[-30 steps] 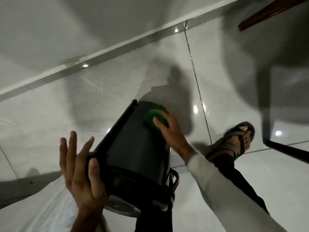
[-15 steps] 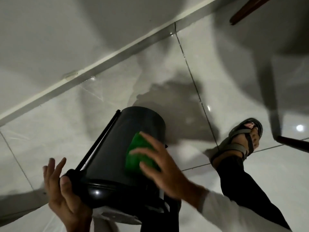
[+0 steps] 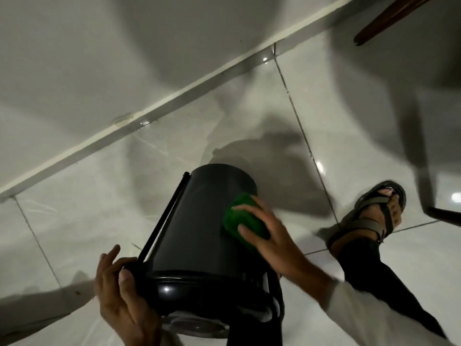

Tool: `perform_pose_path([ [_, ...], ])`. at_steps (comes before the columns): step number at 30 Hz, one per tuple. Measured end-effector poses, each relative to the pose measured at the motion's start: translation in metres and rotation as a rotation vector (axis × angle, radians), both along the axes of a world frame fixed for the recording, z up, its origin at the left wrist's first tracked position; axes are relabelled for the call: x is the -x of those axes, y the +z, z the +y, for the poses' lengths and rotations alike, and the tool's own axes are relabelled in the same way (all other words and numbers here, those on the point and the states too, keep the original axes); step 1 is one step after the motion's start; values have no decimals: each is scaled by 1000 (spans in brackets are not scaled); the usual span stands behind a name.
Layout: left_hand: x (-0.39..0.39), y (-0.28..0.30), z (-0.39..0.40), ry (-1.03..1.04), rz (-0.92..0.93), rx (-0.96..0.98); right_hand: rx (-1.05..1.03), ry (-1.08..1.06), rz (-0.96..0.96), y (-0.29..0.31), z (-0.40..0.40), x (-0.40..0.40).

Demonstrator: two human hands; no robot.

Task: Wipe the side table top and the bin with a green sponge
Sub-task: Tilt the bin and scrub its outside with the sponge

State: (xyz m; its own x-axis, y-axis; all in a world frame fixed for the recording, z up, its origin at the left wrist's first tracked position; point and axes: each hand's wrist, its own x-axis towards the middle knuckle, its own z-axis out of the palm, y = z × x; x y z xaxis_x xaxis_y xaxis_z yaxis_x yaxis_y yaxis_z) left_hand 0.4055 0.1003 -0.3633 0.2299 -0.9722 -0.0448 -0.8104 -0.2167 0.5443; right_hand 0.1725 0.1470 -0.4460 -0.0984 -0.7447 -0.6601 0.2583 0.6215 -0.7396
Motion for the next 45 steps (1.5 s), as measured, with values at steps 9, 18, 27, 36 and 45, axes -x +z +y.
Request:
perform_pose_path([
  [9, 89, 23, 34, -437, 126, 3, -202, -288, 104, 46, 33, 77],
  [18, 124, 25, 70, -325, -116, -190, -81, 441, 301, 37, 12, 55],
  [27, 61, 20, 36, 40, 140, -426, 244, 573, 447, 23, 41, 31],
  [36, 104, 8, 78, -111, 93, -244, -81, 468, 436, -13, 8, 56],
  [45, 93, -3, 107, -150, 95, -238, -177, 409, 507, -54, 25, 89],
])
